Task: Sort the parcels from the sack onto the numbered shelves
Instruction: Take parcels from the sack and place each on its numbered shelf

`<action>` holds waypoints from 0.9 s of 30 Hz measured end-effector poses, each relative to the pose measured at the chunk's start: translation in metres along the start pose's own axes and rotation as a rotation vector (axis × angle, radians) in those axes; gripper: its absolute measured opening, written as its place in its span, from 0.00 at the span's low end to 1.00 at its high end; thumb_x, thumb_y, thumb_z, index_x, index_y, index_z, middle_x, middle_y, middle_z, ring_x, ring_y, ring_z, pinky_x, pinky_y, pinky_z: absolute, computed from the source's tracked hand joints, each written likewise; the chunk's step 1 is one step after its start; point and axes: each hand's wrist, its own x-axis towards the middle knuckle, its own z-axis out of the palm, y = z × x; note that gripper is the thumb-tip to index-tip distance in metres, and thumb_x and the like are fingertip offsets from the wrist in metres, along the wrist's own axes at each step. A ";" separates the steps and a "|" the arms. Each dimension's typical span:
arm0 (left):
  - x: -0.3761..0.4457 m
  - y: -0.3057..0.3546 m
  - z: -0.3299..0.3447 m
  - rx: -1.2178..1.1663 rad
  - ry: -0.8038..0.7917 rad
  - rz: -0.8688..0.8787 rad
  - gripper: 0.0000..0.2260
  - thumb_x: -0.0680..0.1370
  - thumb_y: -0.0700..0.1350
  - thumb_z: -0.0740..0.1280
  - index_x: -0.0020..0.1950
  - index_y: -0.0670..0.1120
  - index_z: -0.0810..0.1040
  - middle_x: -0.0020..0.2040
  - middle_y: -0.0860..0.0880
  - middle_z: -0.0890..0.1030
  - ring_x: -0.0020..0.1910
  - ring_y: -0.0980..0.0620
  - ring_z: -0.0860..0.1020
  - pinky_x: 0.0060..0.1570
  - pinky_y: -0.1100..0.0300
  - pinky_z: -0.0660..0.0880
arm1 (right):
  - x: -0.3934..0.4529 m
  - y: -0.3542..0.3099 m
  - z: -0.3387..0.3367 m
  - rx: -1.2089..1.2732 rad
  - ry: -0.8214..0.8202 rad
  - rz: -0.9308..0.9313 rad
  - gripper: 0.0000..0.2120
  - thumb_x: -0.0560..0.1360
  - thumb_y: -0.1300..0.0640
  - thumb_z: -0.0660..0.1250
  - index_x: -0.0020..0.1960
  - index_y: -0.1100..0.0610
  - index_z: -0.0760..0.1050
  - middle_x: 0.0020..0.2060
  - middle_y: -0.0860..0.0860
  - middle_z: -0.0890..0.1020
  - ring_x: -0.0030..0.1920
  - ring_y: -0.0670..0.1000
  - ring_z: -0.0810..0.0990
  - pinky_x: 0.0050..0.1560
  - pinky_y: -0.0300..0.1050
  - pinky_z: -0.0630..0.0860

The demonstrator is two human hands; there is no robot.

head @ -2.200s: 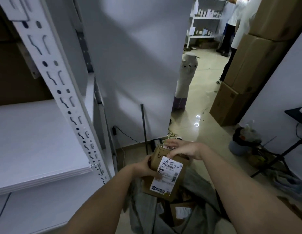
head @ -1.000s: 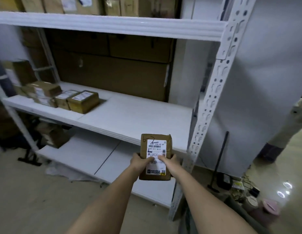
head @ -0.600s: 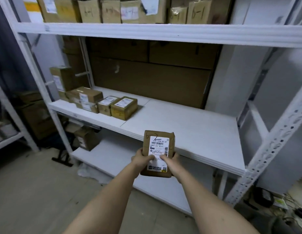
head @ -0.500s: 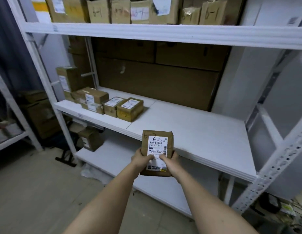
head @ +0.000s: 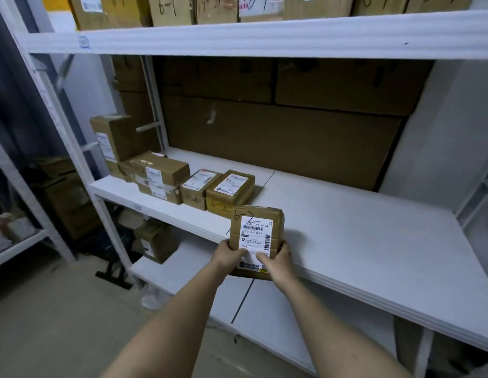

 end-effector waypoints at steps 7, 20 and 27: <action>0.067 0.017 -0.015 0.090 -0.033 -0.009 0.25 0.76 0.45 0.67 0.72 0.47 0.66 0.63 0.44 0.77 0.59 0.45 0.77 0.59 0.49 0.74 | 0.052 -0.018 0.019 -0.058 0.106 0.006 0.35 0.66 0.53 0.75 0.68 0.57 0.64 0.61 0.54 0.75 0.55 0.55 0.80 0.53 0.49 0.78; 0.146 0.013 -0.049 0.160 -0.201 0.190 0.22 0.75 0.41 0.68 0.68 0.47 0.69 0.53 0.49 0.81 0.46 0.52 0.77 0.46 0.62 0.72 | 0.088 -0.021 0.073 -0.042 0.378 0.019 0.48 0.56 0.49 0.73 0.72 0.57 0.59 0.62 0.55 0.76 0.58 0.55 0.79 0.55 0.55 0.79; 0.156 -0.003 -0.061 0.152 -0.262 0.214 0.23 0.75 0.42 0.70 0.67 0.46 0.67 0.57 0.47 0.80 0.52 0.50 0.79 0.53 0.57 0.74 | 0.082 -0.021 0.093 -0.009 0.447 0.063 0.42 0.59 0.57 0.74 0.70 0.55 0.61 0.57 0.50 0.80 0.54 0.50 0.81 0.54 0.53 0.79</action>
